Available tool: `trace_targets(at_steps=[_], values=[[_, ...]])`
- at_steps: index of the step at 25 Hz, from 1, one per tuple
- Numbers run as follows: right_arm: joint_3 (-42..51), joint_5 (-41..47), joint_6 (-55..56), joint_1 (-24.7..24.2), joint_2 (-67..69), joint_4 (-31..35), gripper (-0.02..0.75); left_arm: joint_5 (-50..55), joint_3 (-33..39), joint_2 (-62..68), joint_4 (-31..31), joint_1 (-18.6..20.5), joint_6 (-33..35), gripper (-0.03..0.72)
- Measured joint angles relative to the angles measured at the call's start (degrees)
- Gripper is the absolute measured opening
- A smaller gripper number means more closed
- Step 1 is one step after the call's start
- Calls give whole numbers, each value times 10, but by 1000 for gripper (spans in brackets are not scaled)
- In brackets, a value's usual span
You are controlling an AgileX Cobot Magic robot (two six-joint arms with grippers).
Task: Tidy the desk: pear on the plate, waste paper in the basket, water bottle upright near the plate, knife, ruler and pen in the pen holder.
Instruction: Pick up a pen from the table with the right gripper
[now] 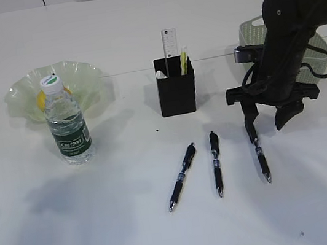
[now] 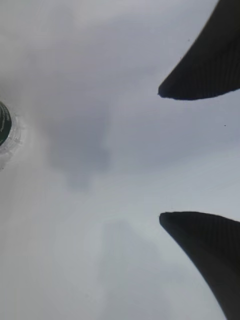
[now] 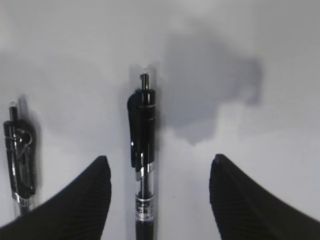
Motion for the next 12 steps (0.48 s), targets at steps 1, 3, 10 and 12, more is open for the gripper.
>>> trace_targets(at_steps=[1,3,10,12], values=[[0,-3,4,3,0,-2,463,0,0,0,0,0,0,496],[0,-12,17,13,0,-8,462,0,0,0,0,0,0,496],[0,-32,42,28,6,-21,462,0,0,0,0,0,0,496],[0,-32,45,28,9,-25,462,0,0,0,0,0,0,496]])
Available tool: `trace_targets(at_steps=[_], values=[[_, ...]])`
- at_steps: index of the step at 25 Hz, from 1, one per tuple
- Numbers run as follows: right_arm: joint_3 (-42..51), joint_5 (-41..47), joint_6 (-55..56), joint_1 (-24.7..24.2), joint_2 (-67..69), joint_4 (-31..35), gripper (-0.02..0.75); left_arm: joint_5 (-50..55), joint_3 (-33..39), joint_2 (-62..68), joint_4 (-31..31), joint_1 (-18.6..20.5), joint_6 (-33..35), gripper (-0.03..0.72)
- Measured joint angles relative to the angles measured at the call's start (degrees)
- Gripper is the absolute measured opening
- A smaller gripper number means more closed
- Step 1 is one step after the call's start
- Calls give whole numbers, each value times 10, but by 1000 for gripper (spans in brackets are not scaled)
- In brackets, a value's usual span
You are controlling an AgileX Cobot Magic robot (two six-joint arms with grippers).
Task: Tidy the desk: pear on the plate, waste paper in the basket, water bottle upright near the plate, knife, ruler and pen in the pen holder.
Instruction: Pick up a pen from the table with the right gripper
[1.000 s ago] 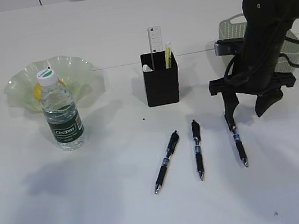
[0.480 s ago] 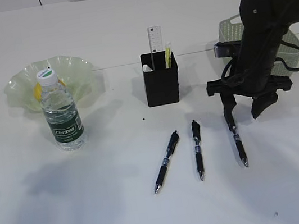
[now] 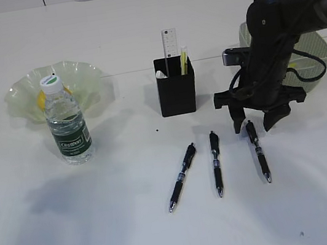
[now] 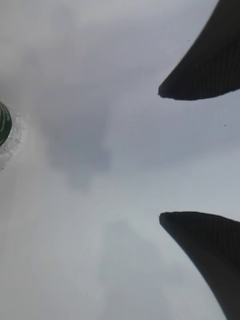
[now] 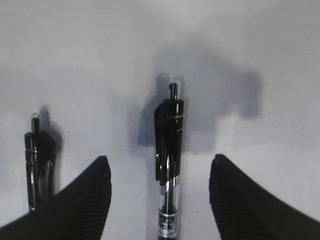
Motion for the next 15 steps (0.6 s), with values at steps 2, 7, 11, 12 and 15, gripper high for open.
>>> trace_targets(at_steps=[2,7,11,12,15], values=[[0,0,2,0,1,-4,462,0,0,0,0,0,0,496],[0,-1,5,0,2,-5,462,0,0,0,0,0,0,494],[0,-5,6,0,2,-8,461,0,0,0,0,0,0,491],[0,-5,6,0,3,-9,461,0,0,0,0,0,0,491],[0,-7,6,0,5,-13,461,0,0,0,0,0,0,490]])
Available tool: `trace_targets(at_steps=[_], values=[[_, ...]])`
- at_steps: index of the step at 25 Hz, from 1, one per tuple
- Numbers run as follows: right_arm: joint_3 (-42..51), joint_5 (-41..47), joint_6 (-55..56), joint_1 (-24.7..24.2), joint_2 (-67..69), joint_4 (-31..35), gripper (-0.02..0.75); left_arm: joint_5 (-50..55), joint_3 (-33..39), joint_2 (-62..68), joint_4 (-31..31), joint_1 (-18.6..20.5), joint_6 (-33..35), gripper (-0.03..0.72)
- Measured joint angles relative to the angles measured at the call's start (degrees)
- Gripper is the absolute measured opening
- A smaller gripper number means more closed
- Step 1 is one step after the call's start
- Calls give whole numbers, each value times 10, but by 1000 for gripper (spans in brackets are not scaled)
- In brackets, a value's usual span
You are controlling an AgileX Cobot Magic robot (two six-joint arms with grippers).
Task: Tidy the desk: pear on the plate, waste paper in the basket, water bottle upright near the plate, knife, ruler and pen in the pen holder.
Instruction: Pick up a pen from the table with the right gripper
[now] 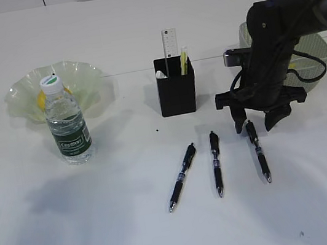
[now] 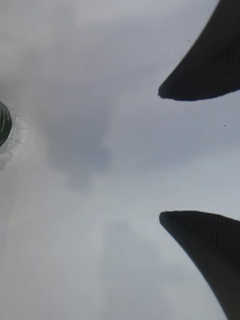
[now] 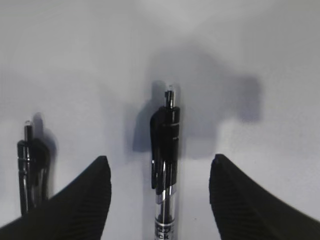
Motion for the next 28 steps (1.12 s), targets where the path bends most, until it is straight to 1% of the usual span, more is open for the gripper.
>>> trace_targets(at_steps=[12,20,22,25,28], values=[[-1,0,2,0,18,-1,461,0,0,0,0,0,0,484],[-3,3,4,0,31,-1,436,0,0,0,0,0,0,483],[-3,3,5,0,31,-1,405,0,0,0,0,0,0,483],[-3,3,6,0,31,-1,292,0,0,0,0,0,0,483],[-3,3,7,0,31,-1,196,0,0,0,0,0,0,483]])
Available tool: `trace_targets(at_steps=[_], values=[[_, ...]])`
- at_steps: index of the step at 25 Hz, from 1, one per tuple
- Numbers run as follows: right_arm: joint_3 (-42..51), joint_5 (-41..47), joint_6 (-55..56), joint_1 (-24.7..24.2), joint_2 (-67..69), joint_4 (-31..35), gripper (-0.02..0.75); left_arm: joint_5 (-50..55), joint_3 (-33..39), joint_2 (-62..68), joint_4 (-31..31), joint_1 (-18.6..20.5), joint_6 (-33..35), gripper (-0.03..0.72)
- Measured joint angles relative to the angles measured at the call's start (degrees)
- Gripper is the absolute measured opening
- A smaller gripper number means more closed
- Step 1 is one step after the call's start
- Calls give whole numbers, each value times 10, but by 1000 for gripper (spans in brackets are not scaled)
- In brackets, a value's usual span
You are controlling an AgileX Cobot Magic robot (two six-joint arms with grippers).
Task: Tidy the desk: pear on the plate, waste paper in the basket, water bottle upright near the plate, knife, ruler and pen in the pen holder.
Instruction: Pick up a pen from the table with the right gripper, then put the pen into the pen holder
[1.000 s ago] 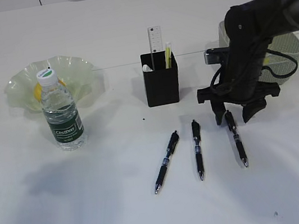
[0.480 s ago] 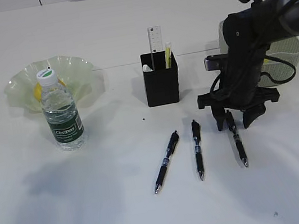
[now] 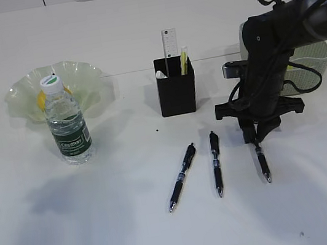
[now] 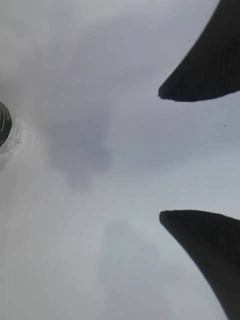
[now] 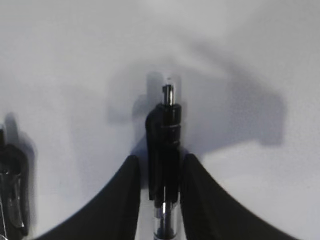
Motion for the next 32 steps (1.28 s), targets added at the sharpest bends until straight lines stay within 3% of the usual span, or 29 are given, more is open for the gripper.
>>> trace_targets(at_steps=[10,20,32], values=[[0,4,-3,0,-1,1,101,0,0,0,0,0,0,483],[0,1,-50,0,-87,0,88,0,0,0,0,0,0,482],[-3,-188,-123,0,-166,21,87,0,0,0,0,0,0,479]])
